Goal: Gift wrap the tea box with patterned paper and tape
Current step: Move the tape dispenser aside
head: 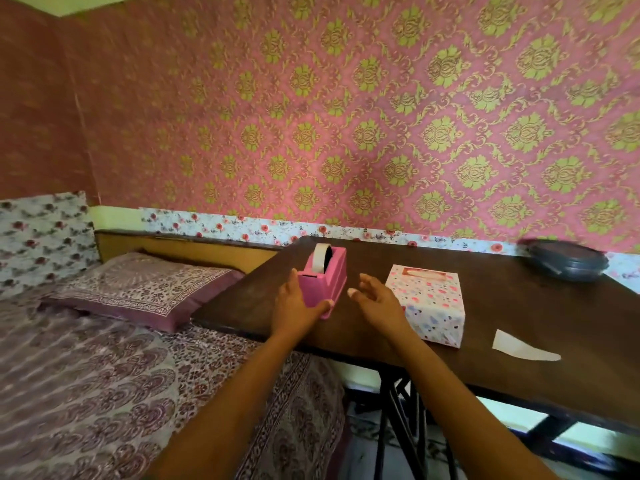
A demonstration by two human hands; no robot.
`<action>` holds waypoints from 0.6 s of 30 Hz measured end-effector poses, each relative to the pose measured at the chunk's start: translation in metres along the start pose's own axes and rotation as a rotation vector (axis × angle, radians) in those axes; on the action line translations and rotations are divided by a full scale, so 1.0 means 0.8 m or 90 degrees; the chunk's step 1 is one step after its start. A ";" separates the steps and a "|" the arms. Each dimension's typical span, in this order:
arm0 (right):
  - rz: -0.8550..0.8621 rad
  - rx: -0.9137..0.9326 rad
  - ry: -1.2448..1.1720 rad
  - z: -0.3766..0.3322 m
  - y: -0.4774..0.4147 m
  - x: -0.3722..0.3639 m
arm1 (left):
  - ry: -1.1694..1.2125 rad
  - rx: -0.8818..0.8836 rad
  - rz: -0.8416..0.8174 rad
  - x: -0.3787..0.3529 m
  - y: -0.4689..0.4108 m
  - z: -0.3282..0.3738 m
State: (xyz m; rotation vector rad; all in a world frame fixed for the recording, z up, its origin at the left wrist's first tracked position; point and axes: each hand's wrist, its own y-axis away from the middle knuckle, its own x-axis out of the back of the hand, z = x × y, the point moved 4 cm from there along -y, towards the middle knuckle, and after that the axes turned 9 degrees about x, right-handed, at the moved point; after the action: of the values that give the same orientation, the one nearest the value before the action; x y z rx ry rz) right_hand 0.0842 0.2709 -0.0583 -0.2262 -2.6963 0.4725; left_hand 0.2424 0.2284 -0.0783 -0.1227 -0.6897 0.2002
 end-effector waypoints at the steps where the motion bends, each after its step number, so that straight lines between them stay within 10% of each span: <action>1: 0.000 -0.010 -0.009 0.004 -0.005 -0.008 | 0.004 0.012 -0.006 -0.004 -0.003 -0.002; 18: -0.045 -0.096 -0.014 0.061 -0.176 -0.126 | -0.051 0.039 -0.104 -0.018 -0.145 -0.052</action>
State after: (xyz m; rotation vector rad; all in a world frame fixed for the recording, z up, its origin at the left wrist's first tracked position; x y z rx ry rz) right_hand 0.1438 0.1033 -0.0857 -0.1671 -2.7533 0.2531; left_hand 0.2751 0.1104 -0.0981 0.0010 -0.7691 0.0703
